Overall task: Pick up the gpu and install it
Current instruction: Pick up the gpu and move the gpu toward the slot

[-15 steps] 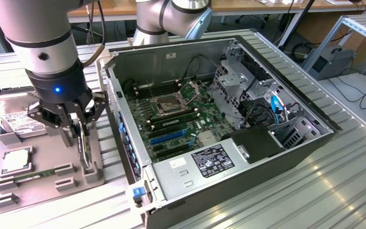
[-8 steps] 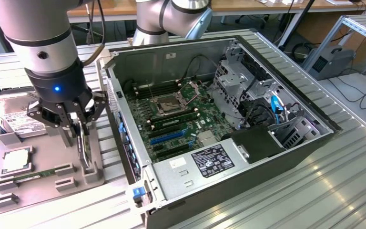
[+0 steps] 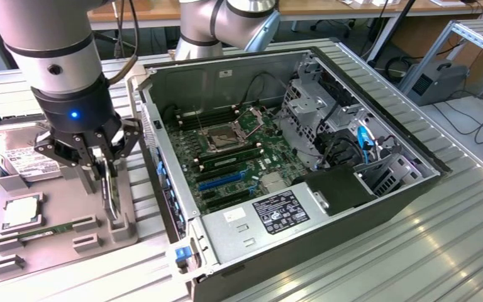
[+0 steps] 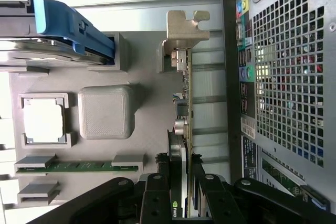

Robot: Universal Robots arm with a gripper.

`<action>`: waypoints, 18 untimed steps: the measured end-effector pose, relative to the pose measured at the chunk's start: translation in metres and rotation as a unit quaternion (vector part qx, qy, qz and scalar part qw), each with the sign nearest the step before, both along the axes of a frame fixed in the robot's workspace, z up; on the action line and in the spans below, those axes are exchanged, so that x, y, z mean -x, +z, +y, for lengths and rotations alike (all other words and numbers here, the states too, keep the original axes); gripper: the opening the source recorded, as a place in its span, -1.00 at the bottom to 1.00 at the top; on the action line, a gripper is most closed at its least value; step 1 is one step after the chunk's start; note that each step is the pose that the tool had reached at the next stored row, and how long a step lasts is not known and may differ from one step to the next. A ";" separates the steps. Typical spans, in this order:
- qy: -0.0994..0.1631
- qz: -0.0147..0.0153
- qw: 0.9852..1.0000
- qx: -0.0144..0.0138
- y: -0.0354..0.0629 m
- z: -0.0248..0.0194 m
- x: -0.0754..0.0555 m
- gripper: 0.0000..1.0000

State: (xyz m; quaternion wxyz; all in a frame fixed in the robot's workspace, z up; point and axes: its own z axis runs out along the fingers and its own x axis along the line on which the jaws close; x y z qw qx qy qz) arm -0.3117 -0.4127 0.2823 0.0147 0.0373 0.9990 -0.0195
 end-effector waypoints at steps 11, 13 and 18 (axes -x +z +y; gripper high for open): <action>0.000 0.000 1.000 0.000 0.0045 0.0000 0.000 -0.47; 0.000 0.000 1.000 0.000 0.0054 0.0000 0.000 -0.47; 0.000 0.000 1.000 0.000 0.0075 0.0000 0.000 -0.47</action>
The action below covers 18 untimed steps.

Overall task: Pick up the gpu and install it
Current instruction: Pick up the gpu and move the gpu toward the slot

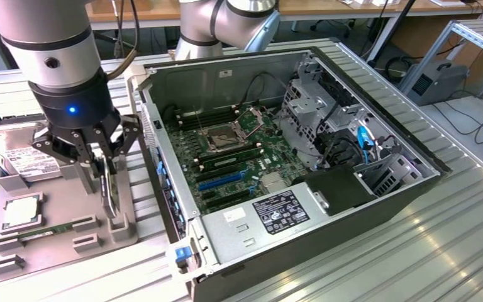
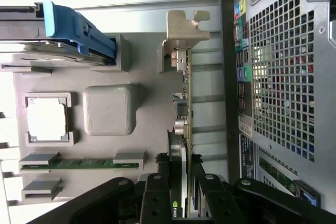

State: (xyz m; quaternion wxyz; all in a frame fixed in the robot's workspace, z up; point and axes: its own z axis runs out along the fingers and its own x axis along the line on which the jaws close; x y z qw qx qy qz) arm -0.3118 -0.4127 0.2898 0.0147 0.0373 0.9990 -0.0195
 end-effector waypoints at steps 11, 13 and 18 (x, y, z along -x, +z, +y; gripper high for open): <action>0.000 0.000 1.000 0.000 0.0054 0.0000 0.000 -0.47; 0.000 0.000 1.000 0.000 0.0063 0.0000 0.000 -0.47; 0.000 0.000 1.000 0.000 0.0084 0.0000 0.000 -0.47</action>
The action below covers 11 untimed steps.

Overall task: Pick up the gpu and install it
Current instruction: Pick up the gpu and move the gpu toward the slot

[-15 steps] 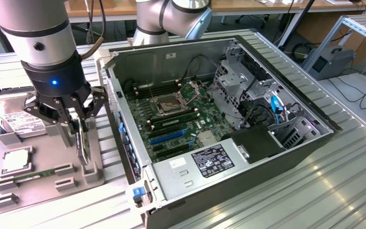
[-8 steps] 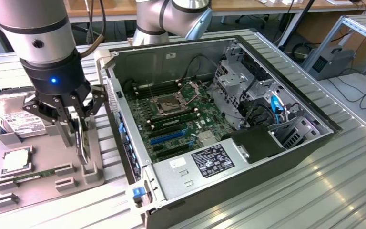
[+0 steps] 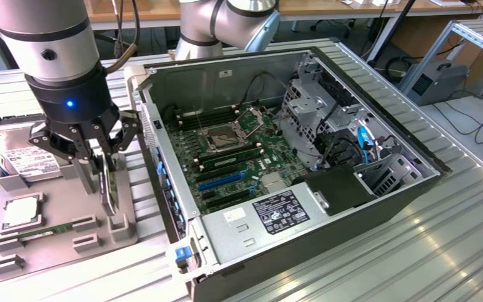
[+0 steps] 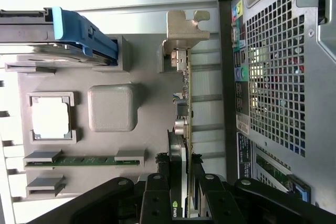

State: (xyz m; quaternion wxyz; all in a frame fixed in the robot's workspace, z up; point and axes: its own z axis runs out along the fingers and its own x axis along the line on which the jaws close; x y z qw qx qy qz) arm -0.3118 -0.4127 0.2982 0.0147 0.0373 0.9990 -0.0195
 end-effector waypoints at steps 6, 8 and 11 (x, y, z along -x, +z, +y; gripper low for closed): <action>0.000 0.000 1.000 0.000 0.0021 0.0000 0.000 -0.47; 0.000 0.000 1.000 0.000 0.0028 0.0000 0.000 -0.47; 0.000 0.000 1.000 0.000 0.0038 0.0000 0.000 -0.47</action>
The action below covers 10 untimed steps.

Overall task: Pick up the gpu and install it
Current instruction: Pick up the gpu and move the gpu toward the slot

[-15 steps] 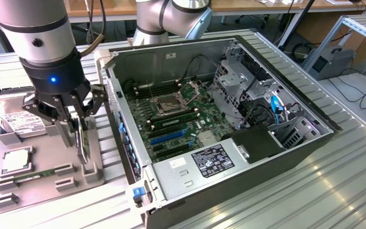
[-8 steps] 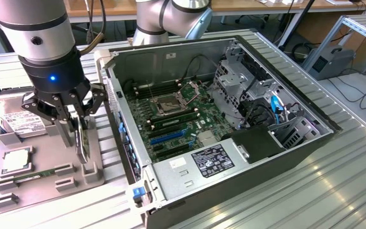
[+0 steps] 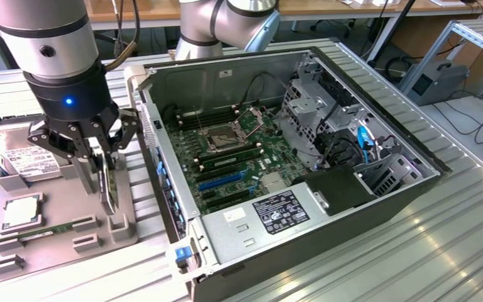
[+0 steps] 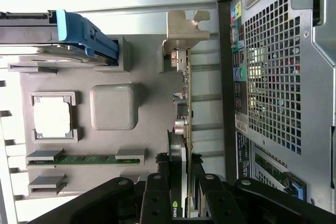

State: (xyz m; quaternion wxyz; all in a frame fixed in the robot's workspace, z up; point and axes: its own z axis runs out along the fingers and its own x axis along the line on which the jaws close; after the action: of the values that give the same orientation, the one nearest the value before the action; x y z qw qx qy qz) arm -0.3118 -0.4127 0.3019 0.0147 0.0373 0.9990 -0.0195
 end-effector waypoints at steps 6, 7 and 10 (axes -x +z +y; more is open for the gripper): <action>0.000 0.000 1.000 0.000 0.0024 0.0000 0.000 -0.47; 0.000 0.000 1.000 0.000 0.0029 0.0000 0.000 -0.47; 0.000 0.000 1.000 0.000 0.0045 0.0000 0.000 -0.47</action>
State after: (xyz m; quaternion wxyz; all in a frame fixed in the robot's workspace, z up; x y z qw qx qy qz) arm -0.3118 -0.4127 0.3064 0.0147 0.0373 0.9990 -0.0195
